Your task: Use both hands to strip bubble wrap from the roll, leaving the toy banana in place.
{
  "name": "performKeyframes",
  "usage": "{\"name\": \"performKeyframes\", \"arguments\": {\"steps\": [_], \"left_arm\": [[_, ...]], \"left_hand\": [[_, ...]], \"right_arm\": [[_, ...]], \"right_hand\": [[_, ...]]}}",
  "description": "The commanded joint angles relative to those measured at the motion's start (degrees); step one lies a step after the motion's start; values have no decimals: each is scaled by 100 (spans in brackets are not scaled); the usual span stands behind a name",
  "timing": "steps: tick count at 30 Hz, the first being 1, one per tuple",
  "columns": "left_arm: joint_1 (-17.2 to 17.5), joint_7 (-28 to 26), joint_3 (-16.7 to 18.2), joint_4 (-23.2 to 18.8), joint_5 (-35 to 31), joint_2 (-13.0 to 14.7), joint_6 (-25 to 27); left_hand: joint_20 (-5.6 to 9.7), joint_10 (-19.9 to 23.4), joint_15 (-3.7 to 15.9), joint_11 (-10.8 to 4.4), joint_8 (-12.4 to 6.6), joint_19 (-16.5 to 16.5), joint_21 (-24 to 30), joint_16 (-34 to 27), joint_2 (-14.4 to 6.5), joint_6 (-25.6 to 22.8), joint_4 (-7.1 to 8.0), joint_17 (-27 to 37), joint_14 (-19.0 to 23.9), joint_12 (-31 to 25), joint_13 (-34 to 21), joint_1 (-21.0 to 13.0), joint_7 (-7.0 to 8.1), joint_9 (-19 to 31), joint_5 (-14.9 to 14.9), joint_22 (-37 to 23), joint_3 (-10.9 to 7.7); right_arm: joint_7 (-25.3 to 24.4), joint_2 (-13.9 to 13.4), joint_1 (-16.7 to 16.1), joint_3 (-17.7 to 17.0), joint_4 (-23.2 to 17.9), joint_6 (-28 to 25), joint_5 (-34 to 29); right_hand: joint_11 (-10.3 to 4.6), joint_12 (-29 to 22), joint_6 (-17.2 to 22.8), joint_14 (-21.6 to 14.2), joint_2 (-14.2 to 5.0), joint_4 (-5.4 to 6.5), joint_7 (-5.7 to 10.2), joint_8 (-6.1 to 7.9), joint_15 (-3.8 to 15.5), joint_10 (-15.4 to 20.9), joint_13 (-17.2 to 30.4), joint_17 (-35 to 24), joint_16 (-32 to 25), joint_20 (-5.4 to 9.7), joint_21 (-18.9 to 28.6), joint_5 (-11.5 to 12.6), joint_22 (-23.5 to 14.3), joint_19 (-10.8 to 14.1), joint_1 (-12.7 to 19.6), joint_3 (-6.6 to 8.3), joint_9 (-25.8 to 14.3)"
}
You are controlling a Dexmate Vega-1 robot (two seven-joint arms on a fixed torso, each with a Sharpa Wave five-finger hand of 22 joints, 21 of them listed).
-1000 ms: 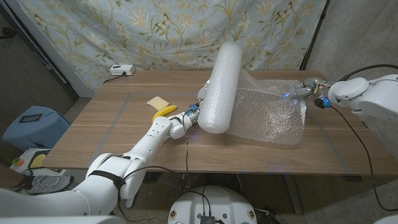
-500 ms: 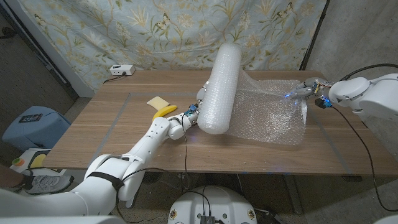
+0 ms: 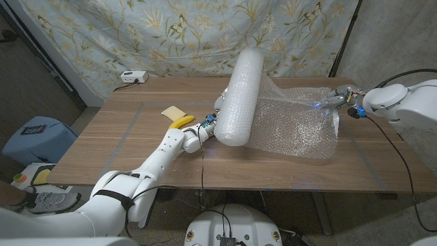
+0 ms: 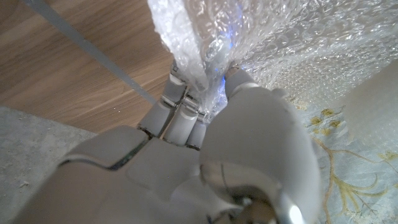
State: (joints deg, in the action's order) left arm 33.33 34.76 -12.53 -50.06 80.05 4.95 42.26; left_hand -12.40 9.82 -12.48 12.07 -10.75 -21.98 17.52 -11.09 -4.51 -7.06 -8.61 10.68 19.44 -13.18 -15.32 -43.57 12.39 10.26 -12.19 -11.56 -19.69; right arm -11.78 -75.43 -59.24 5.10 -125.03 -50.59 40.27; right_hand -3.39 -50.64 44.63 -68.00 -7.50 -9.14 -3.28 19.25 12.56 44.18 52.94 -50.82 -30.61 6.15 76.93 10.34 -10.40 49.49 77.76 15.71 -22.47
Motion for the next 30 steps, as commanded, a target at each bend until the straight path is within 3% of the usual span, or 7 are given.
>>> {"name": "performKeyframes", "arguments": {"steps": [1,30], "left_arm": [[39,-76,4,-76,70,68,14],[165,-15,1,-266,146,216,1]], "left_hand": [[15,20,22,36,5,-31,-5,8,8,5,-7,6,-10,-26,-6,39,19,14,-6,-29,-55],[14,-32,2,35,9,-7,-31,6,-20,42,-6,11,-53,-10,-11,63,19,13,2,-31,-52]], "right_arm": [[3,-65,8,-14,10,-36,27],[-45,-196,-232,-252,-58,-53,61]], "right_hand": [[-4,13,62,-43,18,-1,21,-7,15,30,39,-26,8,667,24,47,-5,-24,79,-6,-27],[7,61,69,-46,16,4,36,-39,7,47,58,-27,30,668,13,45,-5,-26,76,-12,-57]]}}
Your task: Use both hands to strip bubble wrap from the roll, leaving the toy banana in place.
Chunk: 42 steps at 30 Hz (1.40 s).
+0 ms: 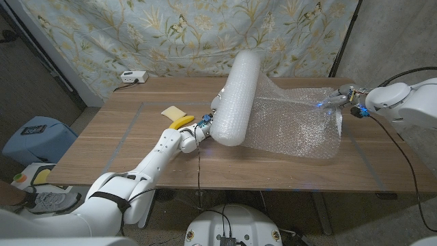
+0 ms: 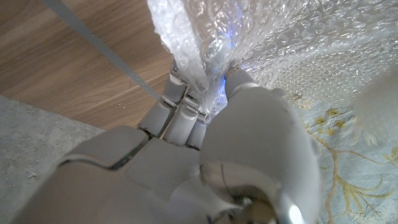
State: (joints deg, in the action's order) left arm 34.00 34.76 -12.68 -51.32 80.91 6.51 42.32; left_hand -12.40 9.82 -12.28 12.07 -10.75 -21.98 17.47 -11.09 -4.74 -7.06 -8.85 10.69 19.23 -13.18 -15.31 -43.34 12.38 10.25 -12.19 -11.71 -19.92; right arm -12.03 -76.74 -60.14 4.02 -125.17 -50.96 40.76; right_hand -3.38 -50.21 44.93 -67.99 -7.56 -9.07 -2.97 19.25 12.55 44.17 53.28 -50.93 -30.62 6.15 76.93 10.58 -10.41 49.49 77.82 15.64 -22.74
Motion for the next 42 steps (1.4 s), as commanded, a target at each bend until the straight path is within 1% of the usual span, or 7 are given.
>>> {"name": "performKeyframes", "arguments": {"steps": [1,12,18,24,25,33,42], "left_arm": [[110,-23,17,-161,68,69,-3],[243,-84,45,-376,149,208,-10],[286,-93,58,-423,210,238,-37],[333,-122,87,-434,289,250,-43],[347,-132,100,-440,303,253,-56],[362,-125,140,-374,385,257,-57],[375,-95,178,-353,423,320,-25]], "left_hand": [[13,-30,-16,35,9,-6,-26,6,4,43,16,10,-34,-11,-12,39,19,13,2,-17,-27],[13,-24,-13,33,5,5,-37,4,-3,45,19,11,-41,-18,-12,53,19,13,3,-17,-11],[13,-31,-9,35,7,12,-43,4,-10,52,18,11,-47,-17,-12,55,19,13,3,-18,-7],[14,-41,-10,34,8,4,-42,3,-11,60,16,11,-47,-14,-11,58,20,13,3,-18,-3],[14,-42,-11,34,8,3,-42,4,-12,62,14,10,-50,-14,-11,54,19,13,3,-18,-3],[15,-55,-14,34,11,2,-47,3,-16,80,15,11,-54,-12,-11,59,20,12,6,-17,8],[14,-56,-15,34,7,-1,-51,1,-26,88,16,12,-55,-15,-11,61,20,13,5,-16,13]], "right_arm": [[-24,-67,-157,-159,-51,-20,12],[3,-134,-208,-222,-96,-83,-32],[40,-154,-91,-127,-108,-163,-63],[116,-137,153,79,-97,-274,-61],[128,-125,227,147,-98,-295,-79],[223,-88,631,510,-101,-442,-180],[267,-16,972,783,-134,-630,-272]], "right_hand": [[1,13,39,-46,23,-7,10,-41,11,43,40,-19,29,668,13,22,-4,-26,74,-3,-29],[1,39,51,-40,18,-5,-13,-54,11,59,41,-22,43,669,9,19,-5,-27,77,-1,-42],[-1,47,48,-40,18,-7,-4,-67,15,59,52,-42,41,667,13,18,-7,-21,81,3,-42],[-11,50,66,-58,13,-2,-10,-68,15,56,72,-23,47,668,10,17,-6,-22,75,-3,-47],[-4,59,71,-57,11,-2,9,-68,11,62,59,-30,46,668,11,17,-6,-22,75,-1,-46],[-3,61,65,-58,12,-8,-1,-81,17,65,77,-37,50,667,10,19,-6,-23,83,3,-46],[0,84,69,-53,9,1,-10,-89,11,89,65,-34,68,668,9,19,-7,-25,69,1,-67]]}}
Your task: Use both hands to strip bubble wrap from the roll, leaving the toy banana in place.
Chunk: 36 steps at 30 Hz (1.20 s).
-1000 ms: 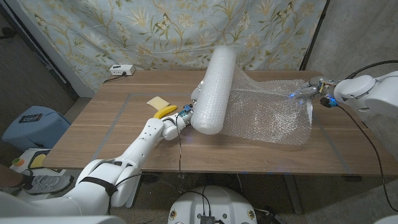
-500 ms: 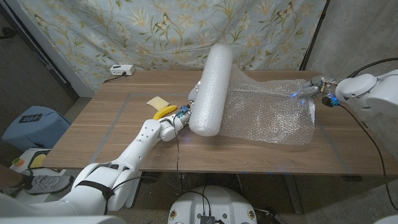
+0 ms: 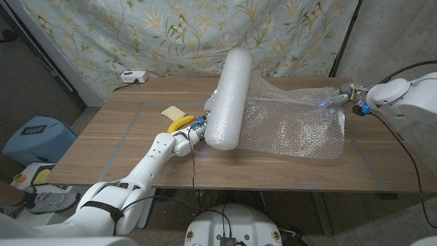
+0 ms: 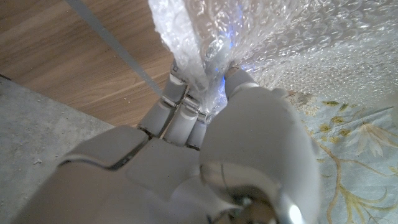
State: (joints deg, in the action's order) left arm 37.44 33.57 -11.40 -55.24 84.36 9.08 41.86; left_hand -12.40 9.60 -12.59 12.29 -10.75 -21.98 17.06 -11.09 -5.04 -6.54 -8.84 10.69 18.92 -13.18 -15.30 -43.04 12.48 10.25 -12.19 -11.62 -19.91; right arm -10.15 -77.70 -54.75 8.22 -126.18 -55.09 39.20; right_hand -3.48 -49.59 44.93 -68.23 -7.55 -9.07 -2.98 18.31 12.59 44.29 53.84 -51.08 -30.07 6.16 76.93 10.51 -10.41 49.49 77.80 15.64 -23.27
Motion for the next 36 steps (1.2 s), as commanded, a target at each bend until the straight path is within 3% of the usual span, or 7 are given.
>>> {"name": "performKeyframes", "arguments": {"steps": [1,21,36], "left_arm": [[22,31,53,56,79,74,32],[-18,177,126,171,101,213,100],[-66,63,186,153,109,229,132]], "left_hand": [[14,-38,16,13,7,-1,-11,2,5,34,17,12,-24,-14,-12,32,10,13,6,-24,13],[14,-36,18,12,4,-3,-21,2,4,34,10,10,-24,-20,-12,24,10,13,3,-24,16],[14,-37,20,12,4,-1,-31,6,0,31,18,10,-31,-21,-10,39,10,13,2,-24,7]], "right_arm": [[86,89,467,391,-38,-239,-126],[67,237,868,638,-135,-637,-223],[191,270,1031,759,37,-577,-326]], "right_hand": [[9,20,73,-34,5,1,-10,6,10,71,20,-20,12,668,9,25,-6,-25,72,1,-15],[2,52,69,-37,3,-3,-10,-29,4,48,56,-35,26,668,4,26,-6,-24,74,6,-22],[5,85,102,-26,5,3,15,-42,4,78,43,-31,50,669,-1,24,-5,-22,60,2,-27]]}}
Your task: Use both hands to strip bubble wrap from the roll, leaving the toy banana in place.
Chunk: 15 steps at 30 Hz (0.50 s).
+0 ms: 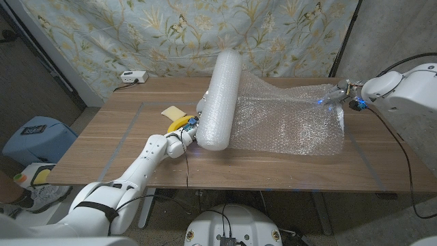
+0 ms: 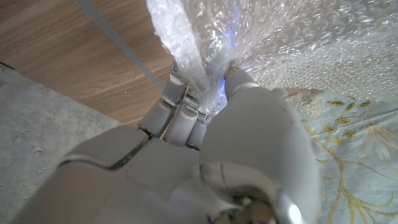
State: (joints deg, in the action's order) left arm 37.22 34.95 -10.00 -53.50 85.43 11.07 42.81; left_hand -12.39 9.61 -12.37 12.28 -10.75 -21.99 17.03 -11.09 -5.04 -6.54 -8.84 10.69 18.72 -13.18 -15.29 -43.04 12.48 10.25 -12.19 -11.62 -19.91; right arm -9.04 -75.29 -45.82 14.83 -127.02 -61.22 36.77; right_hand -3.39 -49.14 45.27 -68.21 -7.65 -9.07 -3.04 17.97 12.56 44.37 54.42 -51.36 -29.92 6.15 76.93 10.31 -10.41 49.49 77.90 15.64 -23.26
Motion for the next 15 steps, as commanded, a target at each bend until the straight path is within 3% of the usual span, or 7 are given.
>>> {"name": "performKeyframes", "arguments": {"steps": [1,15], "left_arm": [[-43,-86,57,-27,16,28,43],[52,-227,135,-221,111,34,-7]], "left_hand": [[14,-39,0,13,4,-2,-27,6,1,32,18,10,-10,-20,-11,41,10,13,3,-24,8],[14,-36,4,12,1,-8,-34,7,14,20,13,8,-5,-23,-10,48,10,14,1,-23,-2]], "right_arm": [[94,28,142,98,142,49,-84],[219,-35,203,135,262,135,-183]], "right_hand": [[-12,32,65,-36,12,-2,10,-10,14,64,4,-8,30,670,-1,46,-5,-21,58,6,-29],[-4,48,71,-55,14,-7,22,-25,11,73,26,-16,29,670,-9,46,-5,-22,63,5,-43]]}}
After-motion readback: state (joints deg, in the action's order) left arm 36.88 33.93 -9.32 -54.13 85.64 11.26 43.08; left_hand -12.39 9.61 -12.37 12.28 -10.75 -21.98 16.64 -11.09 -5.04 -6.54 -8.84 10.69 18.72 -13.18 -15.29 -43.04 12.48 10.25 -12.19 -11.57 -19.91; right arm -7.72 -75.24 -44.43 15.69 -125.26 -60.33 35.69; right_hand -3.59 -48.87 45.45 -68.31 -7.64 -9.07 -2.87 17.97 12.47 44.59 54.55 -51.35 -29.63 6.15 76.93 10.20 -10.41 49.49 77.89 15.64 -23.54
